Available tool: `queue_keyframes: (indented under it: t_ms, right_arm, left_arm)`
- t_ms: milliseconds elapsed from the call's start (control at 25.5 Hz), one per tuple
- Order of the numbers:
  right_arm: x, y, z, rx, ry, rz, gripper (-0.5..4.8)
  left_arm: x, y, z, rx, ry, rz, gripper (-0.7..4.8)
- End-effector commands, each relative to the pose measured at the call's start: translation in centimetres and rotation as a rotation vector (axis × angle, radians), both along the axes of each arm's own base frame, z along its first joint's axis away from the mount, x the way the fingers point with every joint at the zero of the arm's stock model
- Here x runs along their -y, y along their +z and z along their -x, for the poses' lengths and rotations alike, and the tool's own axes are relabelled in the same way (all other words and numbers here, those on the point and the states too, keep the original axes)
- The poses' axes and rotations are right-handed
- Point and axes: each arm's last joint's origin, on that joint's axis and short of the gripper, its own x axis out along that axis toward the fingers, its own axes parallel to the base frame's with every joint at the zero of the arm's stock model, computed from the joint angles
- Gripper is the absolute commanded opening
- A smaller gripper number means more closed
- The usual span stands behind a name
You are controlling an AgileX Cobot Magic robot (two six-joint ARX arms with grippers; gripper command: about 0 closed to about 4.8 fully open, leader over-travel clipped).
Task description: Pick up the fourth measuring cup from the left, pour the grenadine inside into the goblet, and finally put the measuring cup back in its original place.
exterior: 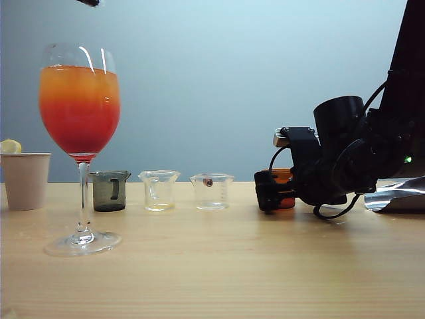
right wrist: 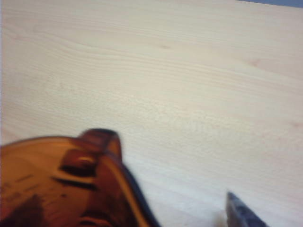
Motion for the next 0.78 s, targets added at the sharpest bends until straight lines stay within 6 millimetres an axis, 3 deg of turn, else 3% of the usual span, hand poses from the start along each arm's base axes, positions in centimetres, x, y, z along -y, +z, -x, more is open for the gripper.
queue_keyframes:
  t_ms: [39,784]
  right_arm:
    - [-0.1,-0.1,0.1,-0.009,-0.001,-0.013,4.79]
    - [0.5,1.9,2.4,-0.074,0.025,-0.083,4.79]
  left_arm:
    - [0.0,0.2,0.0,0.013,0.0,0.004,-0.05]
    - [0.0,0.2,0.0,0.014,0.0,0.006,-0.06]
